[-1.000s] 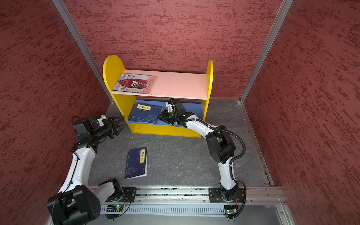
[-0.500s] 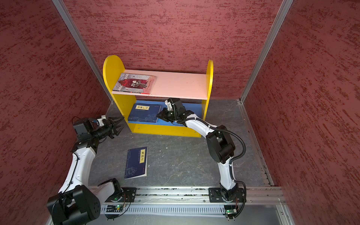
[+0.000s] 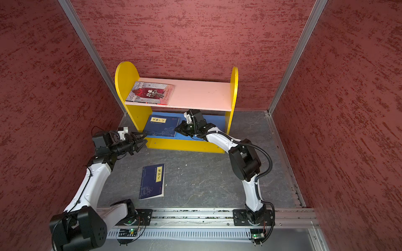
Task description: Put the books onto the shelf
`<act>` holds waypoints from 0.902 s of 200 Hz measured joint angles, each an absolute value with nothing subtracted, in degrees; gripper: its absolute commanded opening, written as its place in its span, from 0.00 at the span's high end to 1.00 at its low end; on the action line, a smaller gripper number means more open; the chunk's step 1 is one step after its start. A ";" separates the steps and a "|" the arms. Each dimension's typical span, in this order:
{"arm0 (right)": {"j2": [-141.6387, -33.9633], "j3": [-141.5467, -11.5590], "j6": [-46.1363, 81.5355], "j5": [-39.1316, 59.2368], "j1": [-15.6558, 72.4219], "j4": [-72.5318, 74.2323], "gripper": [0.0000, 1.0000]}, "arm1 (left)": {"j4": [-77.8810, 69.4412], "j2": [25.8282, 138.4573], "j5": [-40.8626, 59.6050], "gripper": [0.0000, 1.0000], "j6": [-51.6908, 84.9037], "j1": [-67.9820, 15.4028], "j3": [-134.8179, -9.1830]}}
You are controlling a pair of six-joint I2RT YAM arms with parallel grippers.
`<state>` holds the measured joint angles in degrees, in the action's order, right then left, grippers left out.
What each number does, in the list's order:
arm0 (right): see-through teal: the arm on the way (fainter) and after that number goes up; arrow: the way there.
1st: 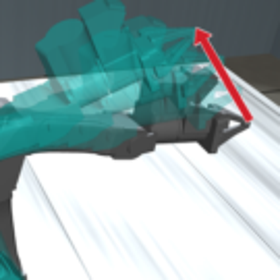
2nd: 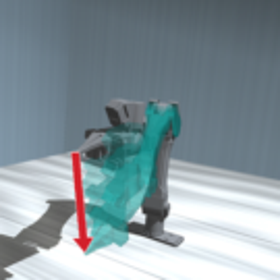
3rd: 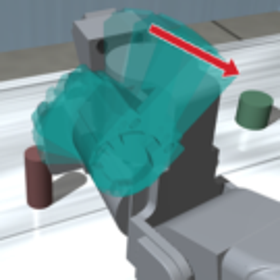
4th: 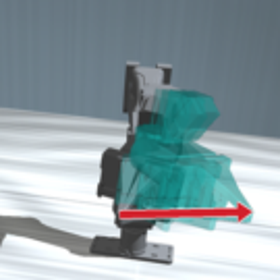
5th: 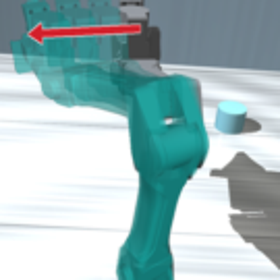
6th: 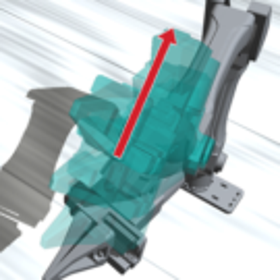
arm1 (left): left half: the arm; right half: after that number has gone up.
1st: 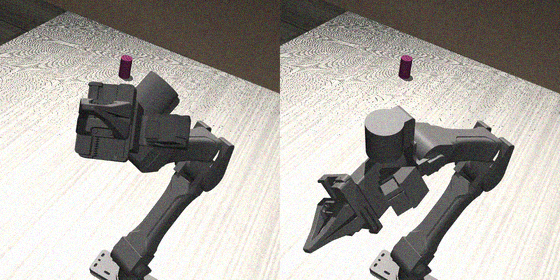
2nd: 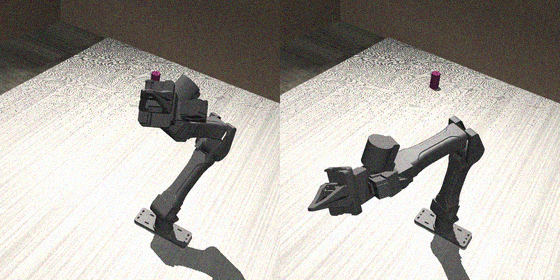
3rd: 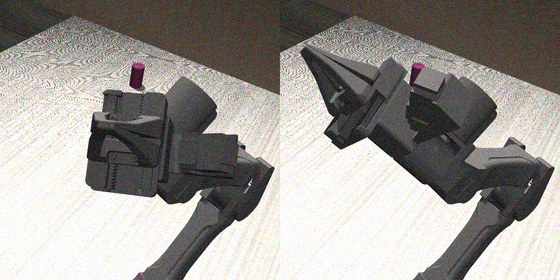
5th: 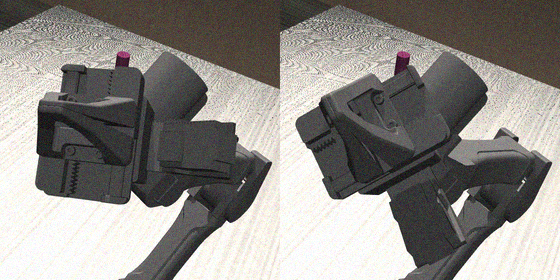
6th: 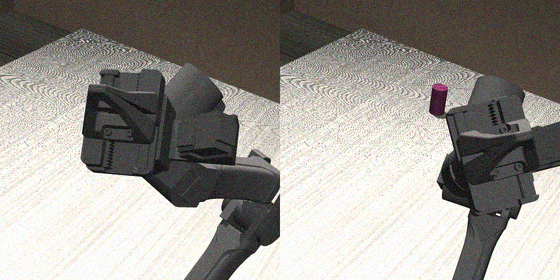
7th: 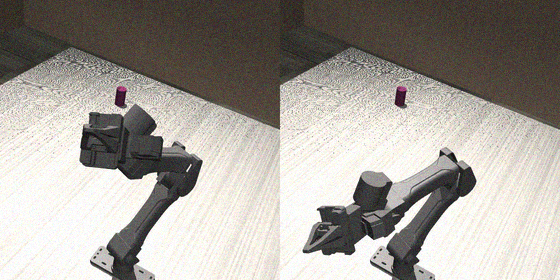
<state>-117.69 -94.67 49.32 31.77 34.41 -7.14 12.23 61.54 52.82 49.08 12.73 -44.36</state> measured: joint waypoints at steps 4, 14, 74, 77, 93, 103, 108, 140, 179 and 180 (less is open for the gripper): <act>-117.78 -94.83 49.36 31.77 34.41 -7.14 0.86 | 12.25 61.60 52.45 0.45 48.03 12.05 -44.49; -117.89 -95.24 49.52 31.77 34.41 -7.11 0.86 | 12.34 61.67 51.51 0.45 45.56 10.55 -44.60; -119.22 -97.19 49.98 31.83 34.44 -7.14 0.82 | 12.25 64.14 45.71 0.47 35.14 6.13 -45.45; -119.24 -97.19 49.95 31.83 34.44 -7.11 0.82 | 12.12 64.42 45.45 0.47 34.81 6.13 -45.56; -119.26 -97.21 50.06 31.83 34.46 -7.14 0.79 | 11.35 65.87 44.47 0.47 33.45 6.13 -45.98; -119.26 -97.21 50.13 31.81 34.46 -7.16 0.76 | 10.66 66.78 44.12 0.48 32.82 6.13 -46.00; -119.26 -97.21 50.09 31.81 34.46 -7.18 0.75 | 10.35 67.20 43.86 0.48 32.53 6.13 -46.00; -119.26 -97.21 49.91 31.40 34.48 -7.38 0.74 | 9.13 68.69 42.89 0.48 30.96 6.15 -46.00; -117.89 -95.39 49.50 30.13 34.57 -7.55 0.76 | 8.95 68.73 42.98 0.48 29.45 6.79 -45.98; -117.75 -95.26 49.47 30.11 34.57 -7.55 0.76 | 8.95 68.73 42.98 0.48 29.43 6.81 -45.98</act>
